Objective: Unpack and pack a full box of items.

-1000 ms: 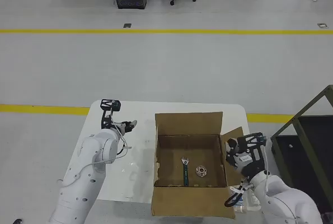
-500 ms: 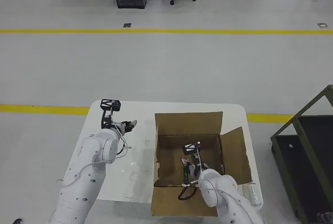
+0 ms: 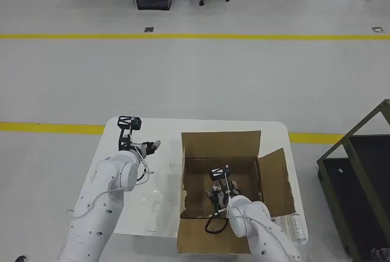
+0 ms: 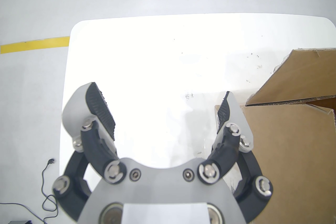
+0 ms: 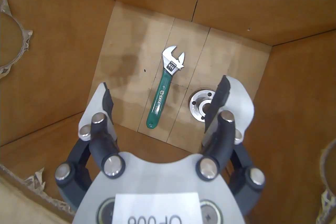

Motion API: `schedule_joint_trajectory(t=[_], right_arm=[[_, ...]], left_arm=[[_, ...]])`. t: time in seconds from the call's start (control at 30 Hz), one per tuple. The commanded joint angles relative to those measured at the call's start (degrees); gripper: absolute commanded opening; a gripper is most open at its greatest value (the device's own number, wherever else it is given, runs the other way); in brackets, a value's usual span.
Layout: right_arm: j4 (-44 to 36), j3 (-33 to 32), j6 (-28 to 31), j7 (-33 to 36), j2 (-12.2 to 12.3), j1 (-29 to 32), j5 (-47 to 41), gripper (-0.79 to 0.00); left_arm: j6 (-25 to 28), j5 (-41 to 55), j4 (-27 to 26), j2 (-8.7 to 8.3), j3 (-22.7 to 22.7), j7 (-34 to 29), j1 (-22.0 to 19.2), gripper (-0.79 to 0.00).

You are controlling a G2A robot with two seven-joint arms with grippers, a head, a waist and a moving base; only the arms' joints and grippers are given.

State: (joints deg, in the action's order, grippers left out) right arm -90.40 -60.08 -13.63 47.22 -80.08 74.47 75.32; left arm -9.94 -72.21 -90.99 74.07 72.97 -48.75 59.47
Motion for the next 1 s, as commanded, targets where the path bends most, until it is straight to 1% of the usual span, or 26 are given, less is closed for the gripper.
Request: schedule_joint_trajectory(t=[0.0,0.03,0.07,0.2,0.4,0.43,0.47,0.5,0.53,0.57,0.6,0.63,0.67,0.7,0.73,0.77,0.8,0.97], right_arm=[[0.0,0.0,0.0,0.0,0.0,0.0,0.0,-0.022],[0.0,0.0,0.0,0.0,0.0,0.0,0.0,-0.022],[0.2,0.0,0.2,-0.6,0.0,0.1,-0.2,0.000],[3.8,1.0,0.2,-1.7,-0.5,-1.5,-1.6,0.000],[9.4,4.5,-2.2,0.3,-1.8,-5.4,-1.6,-0.003],[10.5,4.8,-2.6,0.6,-2.0,-6.0,-1.7,-0.163],[11.7,5.3,-2.9,1.0,-2.2,-6.6,-1.7,-0.246],[12.6,5.7,-3.1,1.1,-2.4,-7.1,-2.0,-0.259],[13.6,5.9,-3.5,1.5,-2.6,-7.6,-2.4,-0.209],[14.4,6.1,-3.5,1.4,-2.8,-8.0,-2.9,-0.191],[15.2,6.2,-3.5,1.2,-2.9,-8.4,-3.1,-0.268],[15.9,6.4,-3.6,0.8,-3.1,-8.7,-3.4,-0.283],[16.6,6.5,-3.6,0.6,-3.2,-8.9,-3.5,-0.277],[17.2,6.6,-3.6,0.4,-3.3,-9.2,-3.8,-0.289],[17.7,6.6,-3.6,0.2,-3.4,-9.4,-4.1,-0.332],[18.1,6.7,-3.6,0.1,-3.5,-9.6,-4.2,-0.345],[18.5,6.8,-3.6,-0.1,-3.6,-9.8,-4.3,-0.391],[20.5,7.1,-3.8,-0.3,-4.0,-10.5,-4.8,-0.400]], left_arm=[[0.0,0.0,0.0,0.00,0.0,0.0,0.0,0.000],[0.0,0.0,0.0,0.00,0.0,0.0,0.0,0.000],[0.0,0.0,0.0,0.00,0.0,0.0,0.0,0.000],[0.0,0.0,0.0,0.00,0.0,0.0,0.0,0.000],[0.0,0.0,0.0,0.00,0.0,0.0,0.0,0.000],[0.0,0.0,0.0,0.00,0.0,0.0,0.0,0.000],[0.0,0.0,0.0,0.00,0.0,0.0,0.0,0.000],[0.0,0.0,0.0,0.00,0.0,0.0,0.0,0.000],[0.0,0.0,0.0,0.00,0.0,0.0,0.0,0.000],[0.0,0.0,0.0,0.00,0.0,0.0,0.0,0.000],[0.0,0.0,0.0,0.00,0.0,0.0,0.0,0.000],[0.0,0.0,0.0,0.00,0.0,0.0,0.0,0.000],[0.0,0.0,0.0,0.00,0.0,0.0,0.0,0.000],[0.0,0.0,0.0,0.00,0.0,0.0,0.0,0.000],[0.0,0.0,0.0,0.00,0.0,0.0,0.0,0.000],[0.0,0.0,0.0,0.00,0.0,0.0,0.0,0.000],[0.0,0.0,0.0,0.00,0.0,0.0,0.0,0.000],[0.0,0.0,0.0,0.00,0.0,0.0,0.0,0.000]])
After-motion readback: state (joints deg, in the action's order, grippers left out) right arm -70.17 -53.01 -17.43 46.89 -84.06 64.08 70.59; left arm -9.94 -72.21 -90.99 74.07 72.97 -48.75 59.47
